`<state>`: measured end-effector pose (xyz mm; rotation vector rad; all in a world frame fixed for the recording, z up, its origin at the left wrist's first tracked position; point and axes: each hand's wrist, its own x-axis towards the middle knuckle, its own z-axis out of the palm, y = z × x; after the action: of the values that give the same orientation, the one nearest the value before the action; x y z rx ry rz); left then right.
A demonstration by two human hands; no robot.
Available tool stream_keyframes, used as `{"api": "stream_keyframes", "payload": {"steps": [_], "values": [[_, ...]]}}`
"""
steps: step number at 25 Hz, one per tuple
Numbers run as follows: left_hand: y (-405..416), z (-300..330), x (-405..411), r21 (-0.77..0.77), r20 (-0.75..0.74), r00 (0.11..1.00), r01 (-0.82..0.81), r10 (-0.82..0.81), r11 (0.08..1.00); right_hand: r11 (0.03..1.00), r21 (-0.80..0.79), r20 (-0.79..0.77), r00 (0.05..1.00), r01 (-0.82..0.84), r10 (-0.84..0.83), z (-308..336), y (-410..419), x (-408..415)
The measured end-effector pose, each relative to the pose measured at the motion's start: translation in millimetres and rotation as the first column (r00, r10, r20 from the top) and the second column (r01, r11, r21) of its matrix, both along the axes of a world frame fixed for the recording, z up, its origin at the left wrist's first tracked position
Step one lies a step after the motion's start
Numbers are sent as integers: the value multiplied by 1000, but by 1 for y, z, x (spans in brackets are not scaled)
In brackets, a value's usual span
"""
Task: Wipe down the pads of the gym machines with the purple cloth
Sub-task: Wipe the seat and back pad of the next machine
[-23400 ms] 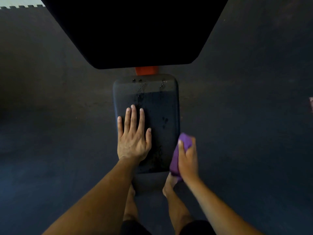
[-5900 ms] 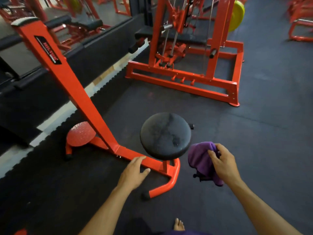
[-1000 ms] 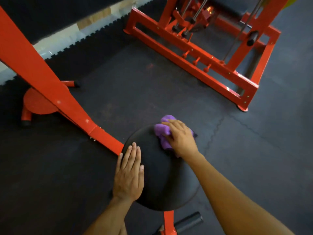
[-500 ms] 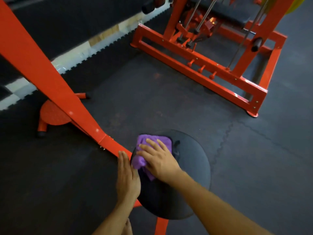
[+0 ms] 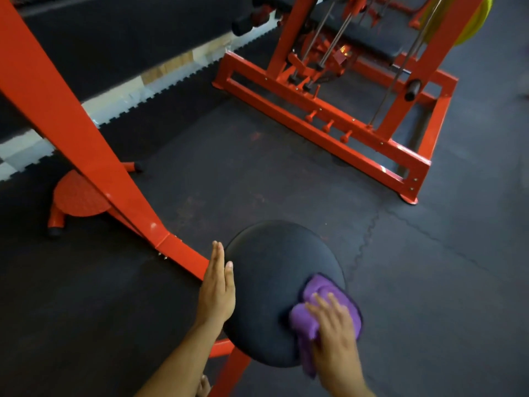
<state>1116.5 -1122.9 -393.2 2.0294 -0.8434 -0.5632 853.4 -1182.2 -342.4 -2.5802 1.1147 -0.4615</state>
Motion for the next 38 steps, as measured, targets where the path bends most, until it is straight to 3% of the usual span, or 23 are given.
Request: {"api": "stream_keyframes", "payload": {"steps": [3,6,8,11,14,17,19,21,25,27,29,32,36,38], "values": [[-10,-4,16,83,103,990,86,-94,993,964,-20,-87,961,-267,264,3,18,60],[-10,6,10,88,187,981,32,-48,996,955,40,-173,940,-293,295,15,-44,109],[2,17,-24,77,208,977,-60,43,995,983,128,-174,973,-132,153,22,-85,100],[26,30,-91,107,301,953,-23,-11,994,946,315,49,994,76,-97,51,-96,40],[14,42,-126,239,380,914,50,-141,970,822,542,196,924,176,-327,86,-69,-30],[-19,47,-118,362,455,864,40,-214,931,638,687,152,789,349,-595,62,-41,-92],[-36,45,-104,423,454,871,-26,-187,906,512,768,71,743,385,-666,34,-22,-117],[-44,45,-96,469,472,864,-80,-173,880,456,796,50,708,397,-704,26,-5,-121],[-47,37,-90,508,532,806,-59,-260,859,364,889,142,589,277,-795,21,-8,-76],[-46,37,-86,502,559,771,-21,-306,865,401,892,209,595,209,-776,13,-17,-40],[-46,37,-82,500,587,729,18,-354,866,442,863,237,577,243,-781,5,-36,-16],[-48,33,-77,527,589,704,38,-397,849,507,827,220,689,244,-691,2,-100,-1],[-48,30,-73,523,591,692,61,-414,850,574,819,166,945,27,-282,16,-198,50],[-48,31,-68,519,602,658,109,-453,848,560,827,107,993,-56,-59,23,-226,84]]}}
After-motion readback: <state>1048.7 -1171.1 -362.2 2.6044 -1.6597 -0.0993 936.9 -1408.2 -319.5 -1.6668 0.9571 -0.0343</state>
